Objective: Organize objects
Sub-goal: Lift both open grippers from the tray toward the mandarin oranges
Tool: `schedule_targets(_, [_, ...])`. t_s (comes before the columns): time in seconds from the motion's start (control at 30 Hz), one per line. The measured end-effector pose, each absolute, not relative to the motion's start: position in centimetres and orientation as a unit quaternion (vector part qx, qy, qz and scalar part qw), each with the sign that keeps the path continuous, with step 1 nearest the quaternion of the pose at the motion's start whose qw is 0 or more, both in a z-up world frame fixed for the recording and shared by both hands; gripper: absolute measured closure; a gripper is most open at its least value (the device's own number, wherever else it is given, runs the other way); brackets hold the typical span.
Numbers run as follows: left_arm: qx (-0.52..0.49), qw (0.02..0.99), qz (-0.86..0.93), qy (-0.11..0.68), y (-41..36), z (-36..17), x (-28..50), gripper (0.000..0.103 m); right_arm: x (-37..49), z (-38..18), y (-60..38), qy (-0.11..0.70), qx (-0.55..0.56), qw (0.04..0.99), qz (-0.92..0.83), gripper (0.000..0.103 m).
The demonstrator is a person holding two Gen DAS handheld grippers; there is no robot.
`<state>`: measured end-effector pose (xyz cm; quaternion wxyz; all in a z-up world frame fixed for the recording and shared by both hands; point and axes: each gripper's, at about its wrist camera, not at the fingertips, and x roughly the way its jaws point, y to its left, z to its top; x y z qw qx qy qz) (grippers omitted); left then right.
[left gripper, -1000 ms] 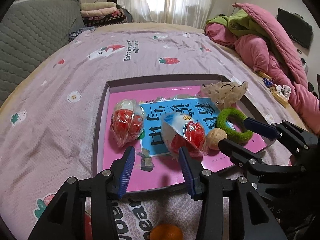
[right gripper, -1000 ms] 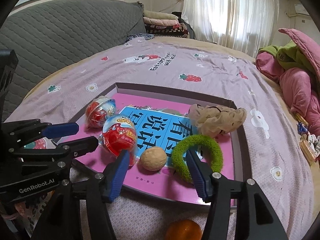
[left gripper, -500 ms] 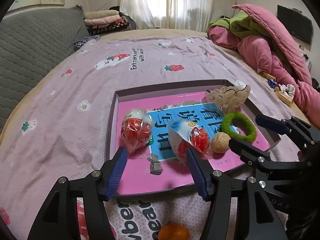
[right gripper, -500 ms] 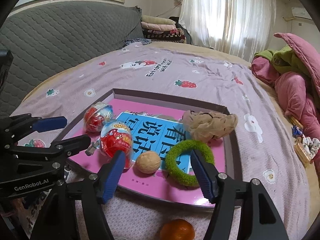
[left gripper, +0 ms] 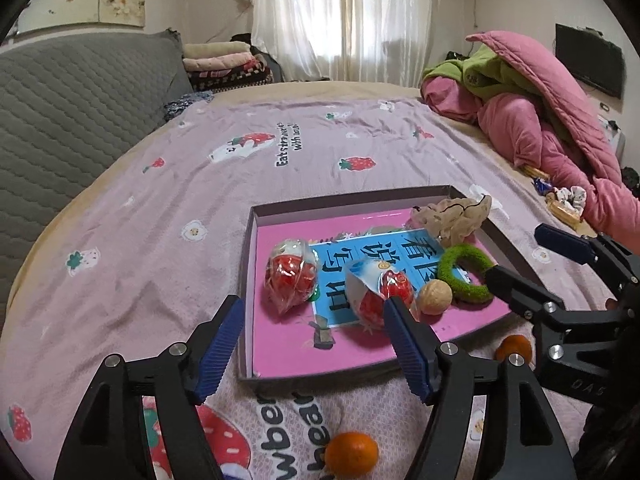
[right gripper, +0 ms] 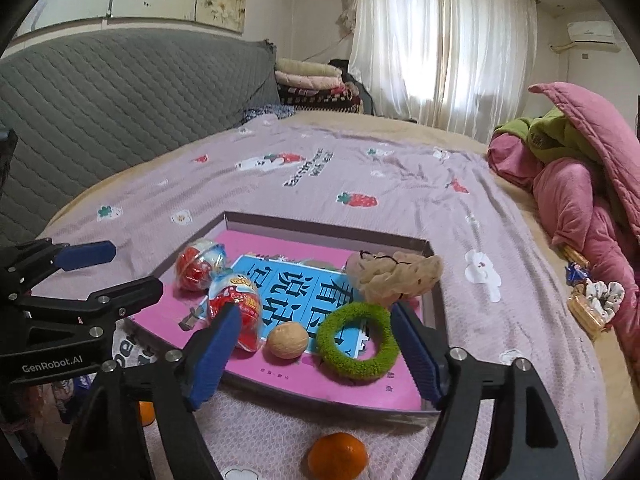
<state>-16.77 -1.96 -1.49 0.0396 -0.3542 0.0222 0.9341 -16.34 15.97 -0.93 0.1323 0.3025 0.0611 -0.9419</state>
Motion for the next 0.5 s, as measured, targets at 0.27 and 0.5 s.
schedule_targets(0.27, [-0.346, 0.037, 0.937, 0.016, -1.8, -1.0, -14.1, 0.029, -13.6, 0.2, 17.3, 0.05, 0.282, 0.131, -0.949, 0.019])
schedule_targets(0.5, [-0.355, 0.03, 0.934, 0.016, -1.6, -1.8, -12.2, 0.029, -11.6, 0.4, 18.9, 0.043, 0.279, 0.116, -0.952, 0.018])
